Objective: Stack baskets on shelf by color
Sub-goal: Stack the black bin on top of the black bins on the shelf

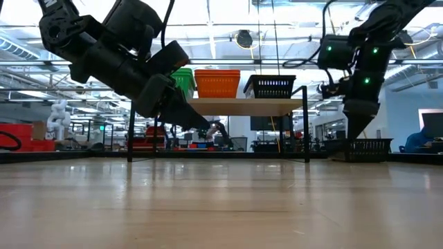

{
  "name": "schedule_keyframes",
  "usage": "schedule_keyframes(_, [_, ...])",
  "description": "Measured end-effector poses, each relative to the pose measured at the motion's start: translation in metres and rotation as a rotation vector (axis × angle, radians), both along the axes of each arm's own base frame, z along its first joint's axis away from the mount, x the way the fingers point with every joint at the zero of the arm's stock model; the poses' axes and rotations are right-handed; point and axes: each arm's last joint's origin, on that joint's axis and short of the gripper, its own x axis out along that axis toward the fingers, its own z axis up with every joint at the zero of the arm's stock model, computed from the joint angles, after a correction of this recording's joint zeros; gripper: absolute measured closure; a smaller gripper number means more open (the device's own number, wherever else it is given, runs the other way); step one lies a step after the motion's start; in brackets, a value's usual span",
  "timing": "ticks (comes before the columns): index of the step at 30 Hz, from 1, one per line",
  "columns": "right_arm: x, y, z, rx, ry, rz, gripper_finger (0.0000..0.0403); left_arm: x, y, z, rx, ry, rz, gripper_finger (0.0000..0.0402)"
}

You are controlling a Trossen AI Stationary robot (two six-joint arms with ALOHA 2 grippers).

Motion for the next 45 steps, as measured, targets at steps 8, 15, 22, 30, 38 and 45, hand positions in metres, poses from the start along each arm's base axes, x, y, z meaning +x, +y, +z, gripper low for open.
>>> schedule_keyframes(8, [0.002, -0.009, -0.013, -0.001, 0.085, -0.050, 0.0280, -0.001, 0.000, -0.002, 0.002, 0.021, 0.001, 0.0250])
schedule_keyframes(15, [0.003, -0.011, -0.018, 0.024, 0.087, -0.116, 0.0320, -0.001, 0.000, -0.002, 0.005, 0.029, 0.007, 0.0250])
schedule_keyframes(22, [0.000, -0.002, -0.014, 0.126, 0.014, -0.201, 0.0389, -0.002, -0.002, -0.002, 0.004, 0.029, 0.000, 0.0250])
schedule_keyframes(30, [-0.007, 0.022, 0.013, 0.138, -0.157, -0.200, 0.0399, -0.002, -0.004, -0.002, 0.002, 0.028, -0.007, 0.0250])
schedule_keyframes(38, [-0.018, 0.037, 0.071, 0.032, -0.253, -0.221, 0.0401, -0.002, -0.004, -0.002, -0.004, 0.027, -0.004, 0.0250])
schedule_keyframes(45, [0.011, 0.036, 0.141, -0.190, -0.342, 0.049, 0.0401, -0.001, -0.002, -0.002, 0.005, 0.022, 0.000, 0.0250])
